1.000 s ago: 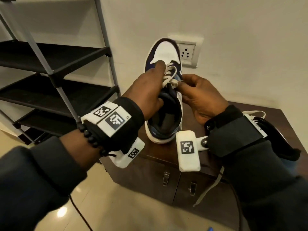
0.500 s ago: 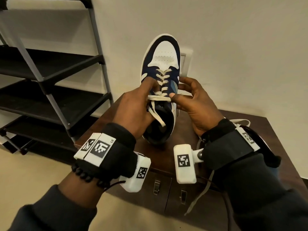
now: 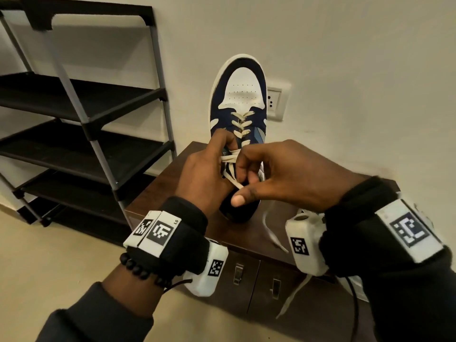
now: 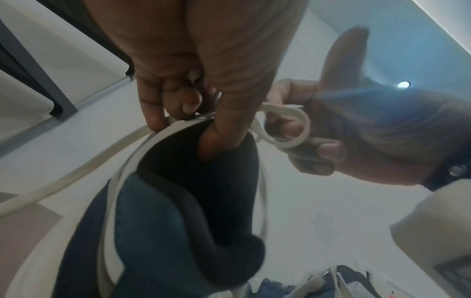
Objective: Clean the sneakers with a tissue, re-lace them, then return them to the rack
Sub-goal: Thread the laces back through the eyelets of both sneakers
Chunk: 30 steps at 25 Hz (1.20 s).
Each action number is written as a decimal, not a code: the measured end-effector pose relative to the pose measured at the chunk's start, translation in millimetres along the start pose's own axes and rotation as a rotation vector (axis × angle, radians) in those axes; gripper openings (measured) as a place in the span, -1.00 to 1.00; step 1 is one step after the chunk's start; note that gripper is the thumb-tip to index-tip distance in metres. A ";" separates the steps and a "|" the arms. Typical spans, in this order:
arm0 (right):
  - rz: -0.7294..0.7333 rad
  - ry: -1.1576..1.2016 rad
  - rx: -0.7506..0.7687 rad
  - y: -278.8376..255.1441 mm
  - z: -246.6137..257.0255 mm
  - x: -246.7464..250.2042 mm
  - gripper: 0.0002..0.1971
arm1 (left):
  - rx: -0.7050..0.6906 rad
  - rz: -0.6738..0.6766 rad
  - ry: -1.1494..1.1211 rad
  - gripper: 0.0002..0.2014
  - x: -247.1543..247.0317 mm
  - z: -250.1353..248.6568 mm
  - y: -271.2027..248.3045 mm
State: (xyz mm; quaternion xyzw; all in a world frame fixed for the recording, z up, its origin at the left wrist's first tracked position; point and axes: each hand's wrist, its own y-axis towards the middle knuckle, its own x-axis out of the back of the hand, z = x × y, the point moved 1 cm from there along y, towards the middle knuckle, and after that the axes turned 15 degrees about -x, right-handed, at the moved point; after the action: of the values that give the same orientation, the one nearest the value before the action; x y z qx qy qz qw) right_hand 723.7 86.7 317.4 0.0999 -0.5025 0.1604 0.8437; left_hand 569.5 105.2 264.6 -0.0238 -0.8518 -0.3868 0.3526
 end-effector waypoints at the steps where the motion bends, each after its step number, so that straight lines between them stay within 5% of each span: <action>1: 0.005 -0.083 -0.017 0.8 -0.3 -6.0 -0.74 | -0.006 0.007 0.005 -0.64 0.6 -0.5 0.1; 5: -0.050 -0.119 -0.033 -1.6 -6.0 -11.6 -0.96 | -0.022 0.031 0.007 -0.62 5.6 -2.6 -3.7; 9: -0.243 0.176 0.025 -9.4 -9.1 1.4 -0.97 | -0.017 0.054 0.020 -0.58 7.7 -1.8 -8.2; 15: -0.257 0.670 0.141 1.6 -16.5 5.7 -0.91 | -0.063 0.101 -0.068 -0.51 3.8 -3.8 -7.4; 21: -0.284 0.703 0.140 7.5 -21.5 -1.1 -0.89 | -0.068 0.051 -0.206 -0.79 12.3 -6.3 -4.3; 30: -0.333 0.576 0.145 16.4 -35.8 -14.0 -0.87 | -0.023 0.184 -0.177 -0.81 16.6 -6.0 -2.7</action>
State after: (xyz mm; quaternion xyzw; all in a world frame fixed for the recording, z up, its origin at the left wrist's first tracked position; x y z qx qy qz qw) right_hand 740.6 111.3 288.2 0.1908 -0.2076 0.0775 0.9563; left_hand 559.7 95.4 275.8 -0.1400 -0.8694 -0.3589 0.3095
